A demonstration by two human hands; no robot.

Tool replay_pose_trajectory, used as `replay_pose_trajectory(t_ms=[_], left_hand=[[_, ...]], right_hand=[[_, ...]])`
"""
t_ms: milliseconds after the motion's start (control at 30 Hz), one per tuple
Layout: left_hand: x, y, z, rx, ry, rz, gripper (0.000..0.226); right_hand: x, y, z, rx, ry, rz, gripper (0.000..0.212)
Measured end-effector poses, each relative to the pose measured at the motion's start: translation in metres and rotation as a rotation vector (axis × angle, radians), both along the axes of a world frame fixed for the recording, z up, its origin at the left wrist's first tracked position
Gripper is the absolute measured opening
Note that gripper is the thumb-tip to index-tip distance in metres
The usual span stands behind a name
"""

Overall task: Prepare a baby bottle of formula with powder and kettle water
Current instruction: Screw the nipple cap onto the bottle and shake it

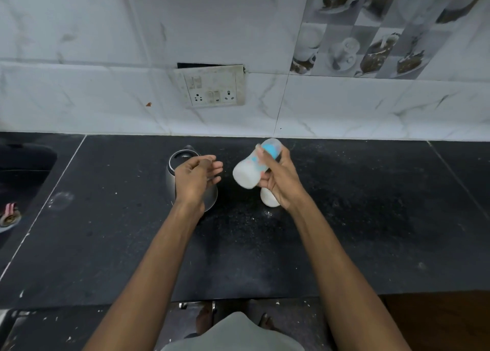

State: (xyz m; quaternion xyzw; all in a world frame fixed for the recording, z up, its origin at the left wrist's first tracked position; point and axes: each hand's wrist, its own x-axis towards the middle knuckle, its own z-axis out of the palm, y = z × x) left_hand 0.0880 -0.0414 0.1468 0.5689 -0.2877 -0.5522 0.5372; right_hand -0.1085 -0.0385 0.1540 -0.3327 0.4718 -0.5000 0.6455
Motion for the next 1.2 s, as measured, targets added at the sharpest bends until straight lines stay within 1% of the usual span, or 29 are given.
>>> replay_pose_trajectory(t_ms=[33, 100, 133, 167, 200, 300, 333, 367, 400, 467, 500, 533, 567, 600, 667, 700, 733, 767, 833, 867, 900, 1000, 1033, 1067, 1100, 1200], left_hand=[[0.0, 0.001, 0.0, -0.002, -0.003, -0.004, 0.017], [-0.001, 0.003, -0.001, -0.009, 0.0, -0.012, 0.016], [-0.001, 0.003, -0.001, -0.013, 0.002, -0.015, 0.016], [-0.001, 0.003, -0.001, -0.012, 0.005, -0.014, 0.016], [-0.001, 0.003, -0.001, -0.008, 0.009, -0.008, 0.016], [-0.001, 0.004, -0.001, -0.01, 0.004, -0.005, 0.016], [-0.001, 0.005, -0.001, -0.014, 0.004, -0.004, 0.016], [-0.001, 0.006, -0.001, -0.017, 0.005, 0.001, 0.016], [-0.001, 0.007, 0.0, -0.019, 0.008, 0.009, 0.016], [-0.001, 0.008, 0.001, -0.024, 0.017, 0.025, 0.017], [-0.002, 0.008, 0.001, -0.026, 0.017, 0.028, 0.017], [-0.003, 0.008, 0.001, -0.028, 0.013, 0.027, 0.017], [-0.002, 0.008, 0.002, -0.03, 0.01, 0.026, 0.018], [-0.002, 0.007, 0.002, -0.031, 0.009, 0.027, 0.018], [-0.001, 0.006, 0.001, -0.032, 0.007, 0.033, 0.019], [-0.001, 0.007, 0.0, -0.031, 0.006, 0.034, 0.019], [-0.001, 0.007, 0.0, -0.029, 0.006, 0.033, 0.018], [-0.002, 0.008, 0.0, -0.028, 0.009, 0.029, 0.018], [-0.003, 0.009, 0.0, -0.026, 0.013, 0.023, 0.017], [-0.003, 0.008, -0.001, -0.025, 0.013, 0.02, 0.017], [-0.004, 0.008, -0.001, -0.026, 0.013, 0.017, 0.017], [-0.005, 0.007, -0.001, -0.023, 0.003, 0.018, 0.017], [-0.004, 0.008, -0.002, -0.021, 0.0, 0.022, 0.018], [-0.004, 0.008, -0.002, -0.021, -0.003, 0.027, 0.018], [-0.004, 0.008, -0.003, -0.021, -0.004, 0.032, 0.017], [-0.005, 0.008, -0.004, -0.026, 0.001, 0.035, 0.017]], right_hand=[[0.0, 0.0, 0.003, 0.003, 0.004, -0.006, 0.06], [0.001, 0.005, 0.007, -0.001, 0.096, 0.154, 0.06], [0.001, 0.007, 0.003, -0.008, 0.151, 0.24, 0.063], [0.002, 0.009, 0.001, -0.015, 0.17, 0.255, 0.068], [0.005, 0.01, -0.002, -0.023, 0.146, 0.195, 0.072], [0.015, 0.007, -0.002, -0.017, 0.031, -0.18, 0.07], [0.015, 0.005, -0.005, -0.014, 0.046, -0.234, 0.069], [0.014, 0.006, -0.007, -0.012, 0.091, -0.22, 0.069], [0.012, 0.007, -0.008, -0.002, 0.148, -0.147, 0.069], [0.006, 0.012, -0.006, 0.046, 0.248, 0.119, 0.071], [0.001, 0.014, -0.007, 0.065, 0.284, 0.257, 0.073], [-0.001, 0.015, -0.009, 0.065, 0.29, 0.325, 0.075], [0.0, 0.017, -0.009, 0.046, 0.261, 0.306, 0.075], [0.003, 0.017, -0.009, 0.025, 0.211, 0.202, 0.073], [0.008, 0.012, -0.01, 0.022, 0.091, -0.102, 0.065], [0.009, 0.009, -0.011, 0.027, 0.052, -0.179, 0.063], [0.01, 0.009, -0.011, 0.032, 0.047, -0.165, 0.063], [0.009, 0.01, -0.01, 0.044, 0.082, -0.076, 0.065], [0.007, 0.015, -0.01, 0.059, 0.235, 0.188, 0.069], [0.006, 0.017, -0.013, 0.051, 0.27, 0.249, 0.069], [0.007, 0.019, -0.015, 0.04, 0.249, 0.222, 0.069], [0.015, 0.016, -0.019, 0.057, 0.101, -0.132, 0.069], [0.015, 0.013, -0.022, 0.064, 0.095, -0.208, 0.069], [0.013, 0.013, -0.025, 0.07, 0.121, -0.219, 0.07], [0.01, 0.014, -0.026, 0.081, 0.159, -0.172, 0.072], [-0.001, 0.021, -0.021, 0.092, 0.249, 0.125, 0.073]])
